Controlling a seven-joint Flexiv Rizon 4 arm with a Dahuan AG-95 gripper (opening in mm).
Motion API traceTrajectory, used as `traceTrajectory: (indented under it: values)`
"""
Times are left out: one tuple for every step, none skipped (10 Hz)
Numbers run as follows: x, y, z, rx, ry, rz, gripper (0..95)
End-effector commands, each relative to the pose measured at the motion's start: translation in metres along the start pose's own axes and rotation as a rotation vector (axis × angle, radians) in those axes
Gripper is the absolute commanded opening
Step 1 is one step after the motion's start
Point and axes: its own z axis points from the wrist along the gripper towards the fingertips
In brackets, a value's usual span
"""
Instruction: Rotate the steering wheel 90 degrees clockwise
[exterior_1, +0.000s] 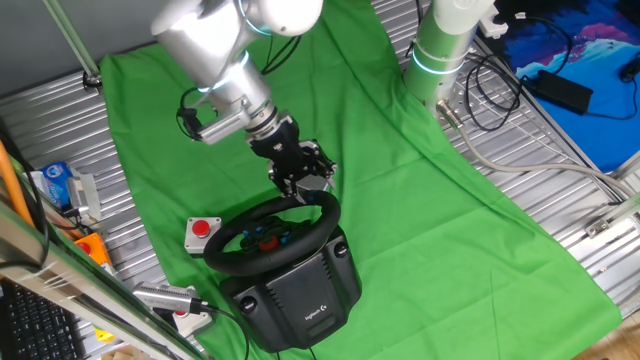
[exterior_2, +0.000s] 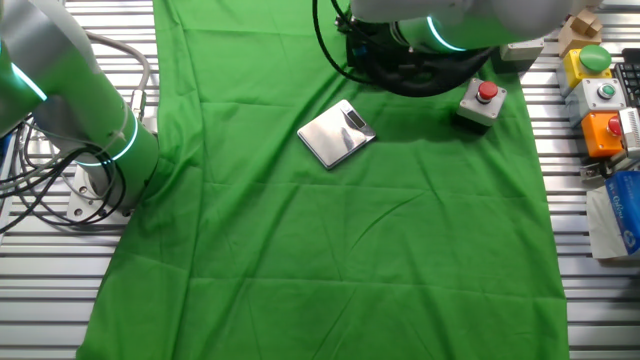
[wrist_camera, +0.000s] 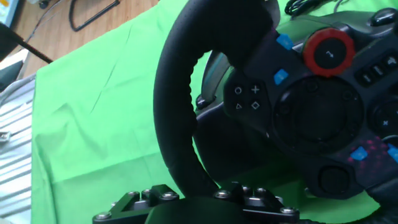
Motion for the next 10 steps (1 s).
traceTrajectory:
  values:
    - [-0.006, -0.005, 0.002, 0.006, -0.002, 0.023, 38.0]
    - [-0.011, -0.007, 0.004, 0.007, -0.002, 0.028, 38.0]
    - [-0.015, -0.007, 0.004, 0.007, 0.002, 0.028, 38.0]
    - [-0.016, -0.006, 0.004, 0.012, 0.016, 0.027, 38.0]
    - [-0.018, -0.002, 0.002, 0.013, 0.019, 0.037, 38.0]
    - [-0.021, 0.004, 0.0, 0.022, 0.036, 0.064, 38.0]
    - [-0.024, 0.007, 0.0, 0.032, 0.028, 0.092, 19.0]
    - [-0.026, 0.009, -0.001, 0.044, 0.013, 0.122, 19.0]
    - [-0.029, 0.009, -0.001, 0.067, -0.019, 0.152, 0.0]
    - [-0.03, 0.01, -0.001, 0.059, -0.039, 0.177, 0.0]
